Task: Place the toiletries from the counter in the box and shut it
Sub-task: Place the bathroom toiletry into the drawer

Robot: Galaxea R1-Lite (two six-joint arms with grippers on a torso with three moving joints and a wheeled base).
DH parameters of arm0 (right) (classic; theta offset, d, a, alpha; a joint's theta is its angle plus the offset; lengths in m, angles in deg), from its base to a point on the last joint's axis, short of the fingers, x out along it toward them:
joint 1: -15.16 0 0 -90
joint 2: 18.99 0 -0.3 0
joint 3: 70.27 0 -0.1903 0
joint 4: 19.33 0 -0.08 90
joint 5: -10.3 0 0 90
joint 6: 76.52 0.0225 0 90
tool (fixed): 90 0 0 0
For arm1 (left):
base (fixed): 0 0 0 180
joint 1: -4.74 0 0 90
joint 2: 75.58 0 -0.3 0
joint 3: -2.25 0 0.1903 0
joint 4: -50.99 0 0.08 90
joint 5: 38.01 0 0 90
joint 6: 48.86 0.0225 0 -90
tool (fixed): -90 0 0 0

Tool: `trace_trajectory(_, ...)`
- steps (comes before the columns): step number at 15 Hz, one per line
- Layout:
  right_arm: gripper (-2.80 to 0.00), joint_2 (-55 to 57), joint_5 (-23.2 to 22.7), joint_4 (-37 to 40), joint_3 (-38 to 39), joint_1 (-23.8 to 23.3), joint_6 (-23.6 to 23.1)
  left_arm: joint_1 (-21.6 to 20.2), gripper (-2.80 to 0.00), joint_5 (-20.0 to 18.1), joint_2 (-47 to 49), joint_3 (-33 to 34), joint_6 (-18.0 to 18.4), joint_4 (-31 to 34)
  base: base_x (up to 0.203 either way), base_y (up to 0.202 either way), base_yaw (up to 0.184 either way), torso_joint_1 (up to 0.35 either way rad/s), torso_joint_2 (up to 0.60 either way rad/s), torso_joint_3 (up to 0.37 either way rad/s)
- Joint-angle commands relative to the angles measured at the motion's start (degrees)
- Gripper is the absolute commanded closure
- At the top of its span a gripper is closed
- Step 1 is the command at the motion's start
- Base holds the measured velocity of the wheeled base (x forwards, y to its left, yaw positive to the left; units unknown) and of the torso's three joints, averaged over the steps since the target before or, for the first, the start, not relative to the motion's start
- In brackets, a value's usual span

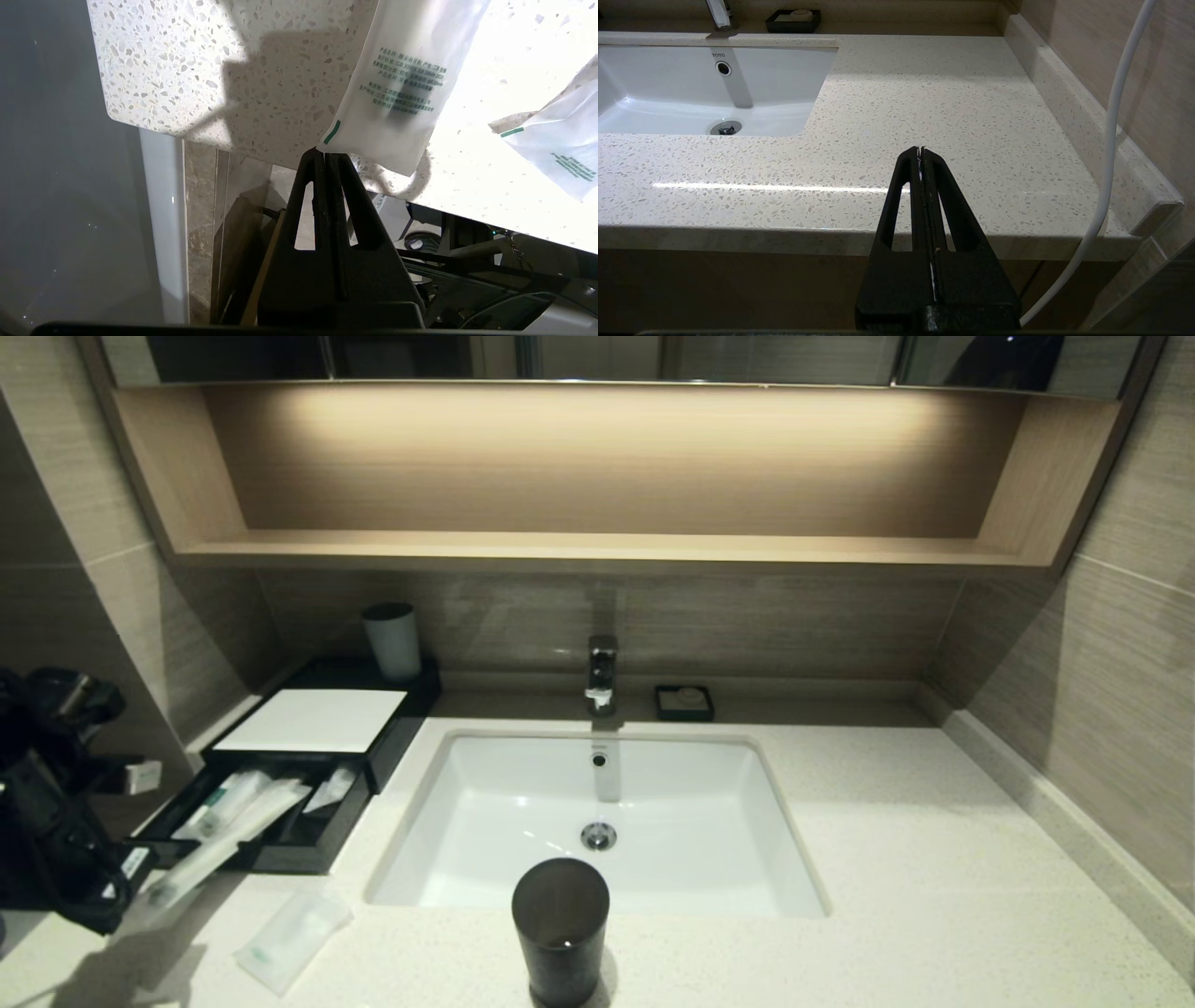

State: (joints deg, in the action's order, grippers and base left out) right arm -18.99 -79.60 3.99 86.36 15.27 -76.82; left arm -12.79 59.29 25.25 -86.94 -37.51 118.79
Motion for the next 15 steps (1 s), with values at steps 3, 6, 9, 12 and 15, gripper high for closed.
trace_trajectory(3, 0.0, 0.0, -0.01, -0.04, 0.09, 0.02, -0.05, 0.75, 0.0, 0.0, 0.24, -0.28, -0.02, 0.13, 0.0, 0.0, 0.0, 0.0, 0.0, 0.0)
trace_trajectory(6, 0.0, 0.0, -0.01, -0.04, 0.09, 0.07, -0.05, 1.48, 0.0, -0.12, 0.08, -0.42, -0.28, -0.21, 0.0, 0.0, 0.0, 0.0, 0.0, 0.0)
trace_trajectory(9, 0.0, 0.0, -0.01, -0.04, 0.09, 0.07, -0.05, 2.25, 0.0, -0.79, -0.28, 0.12, -0.51, -1.89, 0.0, 0.0, 0.0, 0.0, 0.0, 0.0)
trace_trajectory(12, 0.0, 0.0, -0.01, -0.04, 0.09, 0.07, -0.05, 3.12, 0.0, -0.86, 0.24, -0.06, -1.01, -2.24, 0.0, 0.0, 0.0, 0.0, 0.0, 0.0)
trace_trajectory(15, 0.0, 0.0, -0.01, -0.04, 0.09, 0.07, -0.05, 3.91, 0.0, -0.79, 0.76, 0.07, -1.65, -3.39, 0.0, 0.0, 0.0, 0.0, 0.0, 0.0)
